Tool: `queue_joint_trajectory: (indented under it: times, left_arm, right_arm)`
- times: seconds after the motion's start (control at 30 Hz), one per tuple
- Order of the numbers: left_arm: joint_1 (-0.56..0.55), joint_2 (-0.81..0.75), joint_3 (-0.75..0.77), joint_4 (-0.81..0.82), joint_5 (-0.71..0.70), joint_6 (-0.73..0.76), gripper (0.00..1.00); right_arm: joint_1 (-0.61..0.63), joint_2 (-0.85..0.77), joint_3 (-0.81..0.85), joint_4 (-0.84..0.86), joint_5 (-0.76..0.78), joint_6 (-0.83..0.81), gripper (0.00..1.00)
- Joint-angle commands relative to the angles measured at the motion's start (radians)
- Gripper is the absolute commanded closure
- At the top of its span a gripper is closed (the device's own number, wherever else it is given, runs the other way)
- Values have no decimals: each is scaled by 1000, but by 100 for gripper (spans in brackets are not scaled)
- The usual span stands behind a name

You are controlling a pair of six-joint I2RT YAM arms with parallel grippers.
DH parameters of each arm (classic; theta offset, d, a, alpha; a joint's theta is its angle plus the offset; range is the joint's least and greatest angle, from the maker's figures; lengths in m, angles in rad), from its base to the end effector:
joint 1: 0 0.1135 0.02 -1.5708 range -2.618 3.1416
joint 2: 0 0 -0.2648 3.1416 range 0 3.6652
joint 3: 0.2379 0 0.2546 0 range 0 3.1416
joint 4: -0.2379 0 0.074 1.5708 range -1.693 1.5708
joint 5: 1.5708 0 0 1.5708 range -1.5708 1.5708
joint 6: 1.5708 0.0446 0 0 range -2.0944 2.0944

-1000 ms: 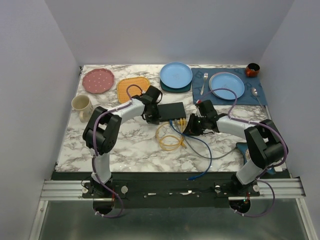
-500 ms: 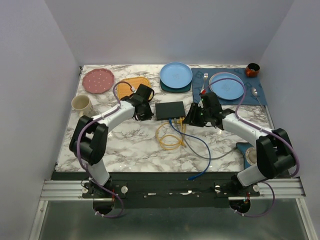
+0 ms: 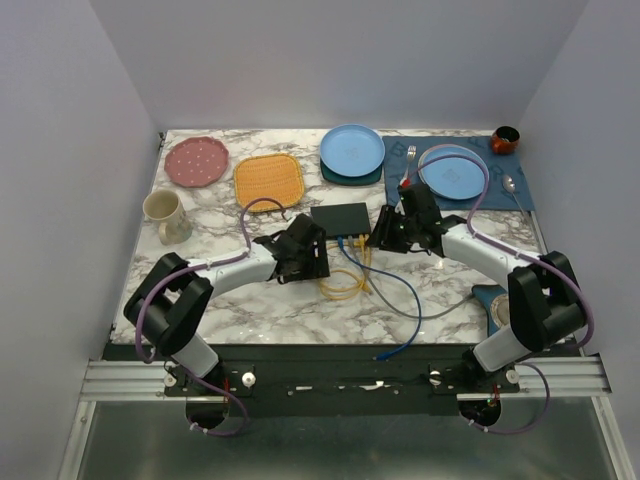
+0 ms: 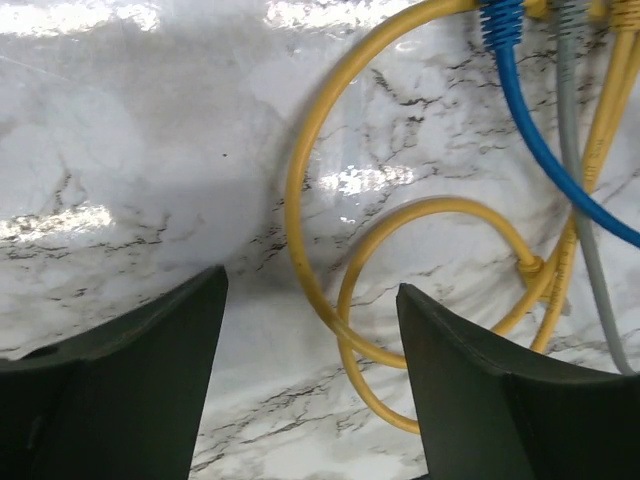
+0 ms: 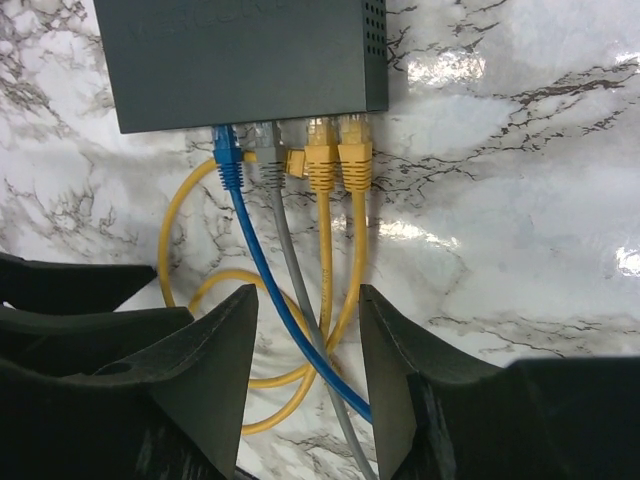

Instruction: Pull the plug from the switch port

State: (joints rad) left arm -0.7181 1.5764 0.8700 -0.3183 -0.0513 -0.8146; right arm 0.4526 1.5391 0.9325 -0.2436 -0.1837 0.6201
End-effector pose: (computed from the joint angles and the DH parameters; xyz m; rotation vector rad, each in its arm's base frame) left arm 0.2351 -0.2024 0.1620 -0.1482 2.6706 -0.4700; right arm 0.2904 0.1503 0.1979 0.1240 2.5253 0.6865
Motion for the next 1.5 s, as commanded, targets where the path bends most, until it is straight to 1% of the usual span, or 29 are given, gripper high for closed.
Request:
queue_joint_trajectory:
  times: [0.0, 0.03, 0.07, 0.1, 0.13, 0.2, 0.27, 0.43, 0.47, 0.53, 0.77, 0.9, 1.03, 1.2, 1.27, 1.33, 1.47]
  left_arm:
    - [-7, -3, 7, 55, -8, 3, 26]
    - [-14, 3, 26, 21, -21, 6, 31]
    - [-15, 17, 37, -2, -54, 9, 42]
    - [-20, 26, 46, -28, -74, 11, 49]
    - [-20, 36, 58, -74, -88, 14, 62]
    - [-20, 65, 66, -123, -131, 12, 80]
    - [-20, 80, 67, -177, -146, 14, 94]
    - [-18, 25, 3, -209, -171, -9, 96]
    - [-20, 2, -3, -214, -173, -11, 99]
    - [-20, -21, -11, -238, -183, -11, 100]
    - [-20, -124, -8, -289, -200, 3, 100]
    - [-20, -121, 21, -294, -193, 17, 100]
    - [-20, -111, 72, -315, -133, 25, 100]
    - [-18, -194, 44, -248, -4, -3, 100]
    - [-18, -210, 46, -242, 21, -24, 100]
    - [-17, -205, 64, -257, 51, -24, 100]
    - [-20, -155, 95, -289, 138, 41, 100]
  right_arm:
    - [8, 13, 8, -19, 24, -3, 46]
    - [8, 13, 6, -19, 30, -6, 46]
    - [8, 15, 6, -22, 32, -11, 46]
    - [6, 13, 6, -22, 36, -10, 46]
    - [6, 12, 6, -25, 38, -11, 46]
    - [8, 12, 8, -25, 36, -11, 46]
    - [8, 10, 12, -28, 36, -13, 46]
    - [8, 10, 31, -37, 44, -16, 46]
    - [8, 10, 34, -36, 43, -14, 46]
    - [8, 13, 45, -37, 41, -14, 46]
    - [8, 21, 66, -36, 24, -16, 48]
    - [9, 36, 77, -29, 4, -25, 49]
    - [8, 30, 72, -29, 15, -23, 49]
    - [6, 12, 61, -2, 0, -19, 49]
    - [8, 18, 65, 1, -11, -19, 49]
    - [8, 22, 66, 0, -13, -20, 49]
    - [6, 38, 71, -2, -46, -40, 48]
